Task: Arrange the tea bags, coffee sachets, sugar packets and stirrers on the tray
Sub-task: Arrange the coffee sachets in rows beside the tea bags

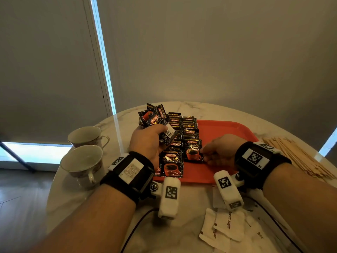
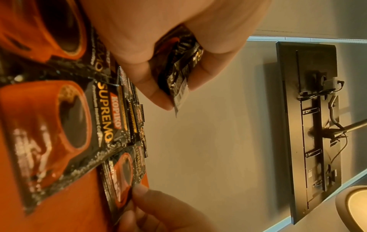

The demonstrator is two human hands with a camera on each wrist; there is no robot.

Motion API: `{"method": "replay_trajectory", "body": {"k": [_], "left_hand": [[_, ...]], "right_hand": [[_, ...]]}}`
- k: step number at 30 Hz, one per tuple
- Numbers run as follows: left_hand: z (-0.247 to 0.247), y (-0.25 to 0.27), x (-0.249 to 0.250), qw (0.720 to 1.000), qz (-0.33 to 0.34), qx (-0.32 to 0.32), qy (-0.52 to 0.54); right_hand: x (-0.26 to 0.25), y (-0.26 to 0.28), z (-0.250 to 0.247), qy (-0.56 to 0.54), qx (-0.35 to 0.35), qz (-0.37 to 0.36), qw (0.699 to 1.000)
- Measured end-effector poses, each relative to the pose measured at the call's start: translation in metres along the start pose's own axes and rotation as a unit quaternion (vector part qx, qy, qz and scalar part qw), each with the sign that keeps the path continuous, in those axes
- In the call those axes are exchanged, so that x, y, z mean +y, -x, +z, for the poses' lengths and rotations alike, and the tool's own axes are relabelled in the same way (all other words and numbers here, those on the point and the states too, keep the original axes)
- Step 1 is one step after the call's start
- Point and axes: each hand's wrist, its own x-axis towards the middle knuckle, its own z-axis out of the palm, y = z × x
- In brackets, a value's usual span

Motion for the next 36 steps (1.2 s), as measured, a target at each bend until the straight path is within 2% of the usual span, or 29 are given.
{"method": "replay_trajectory", "body": {"k": [14, 18, 21, 23, 25, 27, 31, 33, 36], "left_hand": [[0.004, 0.007, -0.001, 0.999, -0.033, -0.019, 0.01], [0.005, 0.009, 0.0, 0.998, -0.047, -0.044, -0.001], [0.005, 0.012, 0.001, 0.995, -0.066, -0.076, -0.02], [0.005, 0.013, 0.001, 0.993, -0.067, -0.094, -0.034], [0.006, 0.014, 0.001, 0.992, -0.063, -0.103, -0.038], [0.006, 0.015, 0.002, 0.993, -0.056, -0.102, -0.033], [0.007, 0.016, 0.007, 0.998, -0.048, -0.049, -0.004], [0.008, 0.017, 0.01, 0.999, -0.044, -0.03, 0.002], [0.009, 0.02, 0.011, 0.999, -0.042, -0.029, -0.007]], "right_hand": [[0.003, -0.002, 0.0, -0.065, 0.003, -0.019, 0.998], [-0.002, -0.001, 0.002, -0.143, 0.001, -0.066, 0.988], [-0.011, 0.004, 0.004, -0.169, -0.063, -0.14, 0.974], [-0.016, 0.01, 0.009, -0.131, -0.12, -0.174, 0.969], [-0.016, 0.012, 0.015, -0.105, -0.139, -0.19, 0.966], [-0.012, 0.008, 0.02, -0.119, -0.13, -0.198, 0.964], [-0.012, 0.002, 0.019, -0.226, -0.108, -0.2, 0.947], [-0.015, 0.0, 0.016, -0.268, -0.071, -0.218, 0.936], [-0.018, 0.001, 0.014, -0.266, -0.007, -0.26, 0.928]]}}
